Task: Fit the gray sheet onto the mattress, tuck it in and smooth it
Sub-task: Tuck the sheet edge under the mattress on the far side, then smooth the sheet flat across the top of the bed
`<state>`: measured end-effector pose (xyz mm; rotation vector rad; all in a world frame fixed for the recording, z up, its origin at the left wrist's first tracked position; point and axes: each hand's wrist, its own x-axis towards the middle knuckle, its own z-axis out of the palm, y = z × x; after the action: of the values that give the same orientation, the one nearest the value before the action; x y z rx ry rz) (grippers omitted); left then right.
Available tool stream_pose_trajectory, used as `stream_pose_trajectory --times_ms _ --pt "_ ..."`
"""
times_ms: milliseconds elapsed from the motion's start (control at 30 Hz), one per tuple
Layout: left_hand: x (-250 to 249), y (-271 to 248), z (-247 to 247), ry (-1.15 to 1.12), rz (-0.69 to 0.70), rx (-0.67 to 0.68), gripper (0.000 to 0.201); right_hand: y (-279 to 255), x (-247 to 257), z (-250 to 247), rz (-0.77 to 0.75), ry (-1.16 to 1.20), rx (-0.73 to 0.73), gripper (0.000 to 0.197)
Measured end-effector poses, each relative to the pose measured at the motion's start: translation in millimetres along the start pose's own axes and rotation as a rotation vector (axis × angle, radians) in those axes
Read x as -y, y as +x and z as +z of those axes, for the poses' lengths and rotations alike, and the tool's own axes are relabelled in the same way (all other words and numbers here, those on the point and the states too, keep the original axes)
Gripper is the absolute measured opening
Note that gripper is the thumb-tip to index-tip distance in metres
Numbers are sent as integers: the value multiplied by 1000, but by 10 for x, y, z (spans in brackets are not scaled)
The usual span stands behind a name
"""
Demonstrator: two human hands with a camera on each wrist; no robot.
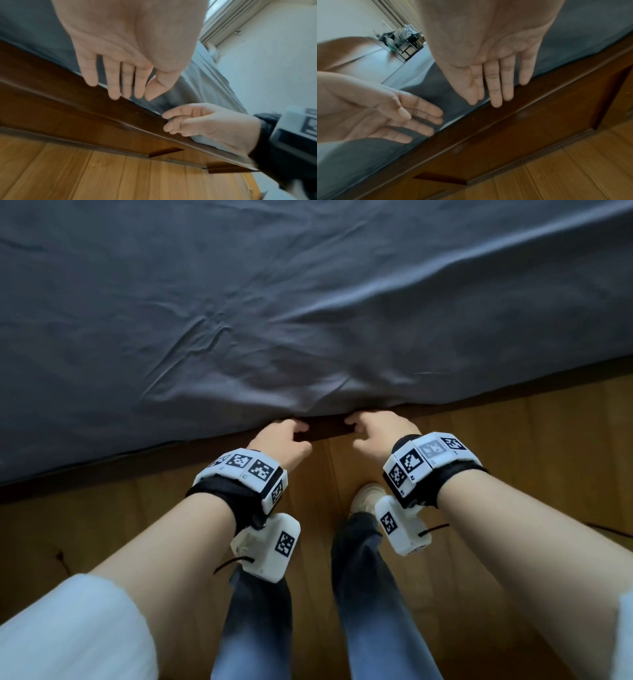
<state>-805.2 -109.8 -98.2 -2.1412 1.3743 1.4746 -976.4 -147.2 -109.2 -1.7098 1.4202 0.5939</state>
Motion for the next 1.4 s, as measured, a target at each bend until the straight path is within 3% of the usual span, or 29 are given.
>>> stream_pose_trajectory --times_ms 133,200,367,600,1067,1233,1400 --pt "-476 -284 -128 83 126 -65 13 -320 -120 -344 5 30 -80 24" --pt "-722 -431 -218 121 154 -88 7 -501 -187 -574 15 32 -124 20" --pt "-1374 -876 -547 174 210 -153 4 -1013 -292 -1292 44 22 -245 14" --pt "-2190 -1522 -1228 186 321 -347 7 -1632 -88 -2398 -24 -26 -434 18" --pt "-2995 -1893 -2587 303 576 -529 7 -2274 549 -3727 -71 -242 -654 23" --pt "-3561 -1875 -2614 474 661 -495 10 -2447 278 -4010 -13 -200 -703 24" --pt "-4404 -1797 -2234 643 749 -471 9 -2633 -589 -4138 118 -117 -701 27"
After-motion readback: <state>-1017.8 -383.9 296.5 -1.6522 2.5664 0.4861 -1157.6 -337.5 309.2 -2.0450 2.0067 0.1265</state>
